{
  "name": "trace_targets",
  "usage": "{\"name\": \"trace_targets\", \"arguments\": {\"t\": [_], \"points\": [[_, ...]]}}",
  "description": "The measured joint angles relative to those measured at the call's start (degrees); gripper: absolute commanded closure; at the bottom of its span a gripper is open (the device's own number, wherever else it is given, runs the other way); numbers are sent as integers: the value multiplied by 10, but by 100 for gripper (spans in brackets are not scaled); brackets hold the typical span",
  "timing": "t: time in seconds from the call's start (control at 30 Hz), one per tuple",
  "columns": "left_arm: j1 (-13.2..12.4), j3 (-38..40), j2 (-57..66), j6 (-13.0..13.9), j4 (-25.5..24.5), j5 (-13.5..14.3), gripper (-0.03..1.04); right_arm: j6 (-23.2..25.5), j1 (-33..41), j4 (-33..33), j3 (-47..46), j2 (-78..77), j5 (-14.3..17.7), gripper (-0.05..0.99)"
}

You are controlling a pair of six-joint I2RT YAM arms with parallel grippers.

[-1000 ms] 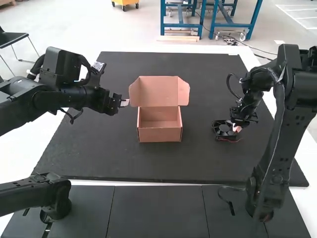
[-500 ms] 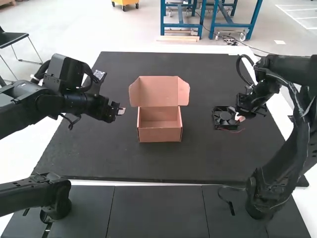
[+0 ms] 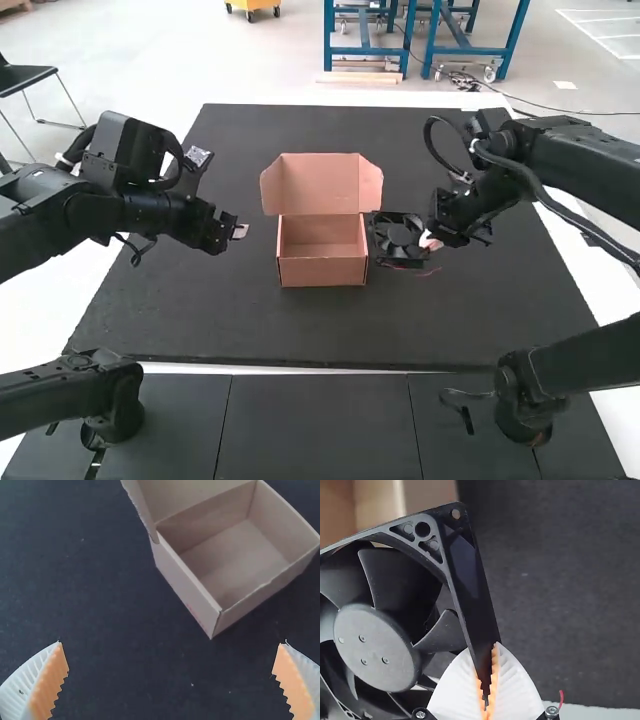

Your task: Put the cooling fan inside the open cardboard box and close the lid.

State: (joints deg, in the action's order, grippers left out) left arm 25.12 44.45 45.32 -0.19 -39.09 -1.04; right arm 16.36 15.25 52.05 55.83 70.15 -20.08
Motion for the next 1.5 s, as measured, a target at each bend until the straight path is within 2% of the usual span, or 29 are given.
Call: {"name": "trace_targets", "arguments": {"t": [0.2, 0.67, 0.83, 1.1, 1.5], "points": [[0, 0, -9, 0, -3, 0, 4, 65, 63, -25, -1, -5, -9, 96], [0, 0, -23, -7, 15, 2, 4, 127, 211, -99, -1, 37, 40, 95], [0, 0, -23, -13, 17, 2, 4, 142, 233, -104, 9, 70, 63, 95], [0, 0, -23, -30, 19, 2, 4, 163, 250, -110, 79, 141, 90, 95], [0, 0, -23, -37, 20, 2, 4, 202, 250, -107, 139, 217, 105, 96]]}}
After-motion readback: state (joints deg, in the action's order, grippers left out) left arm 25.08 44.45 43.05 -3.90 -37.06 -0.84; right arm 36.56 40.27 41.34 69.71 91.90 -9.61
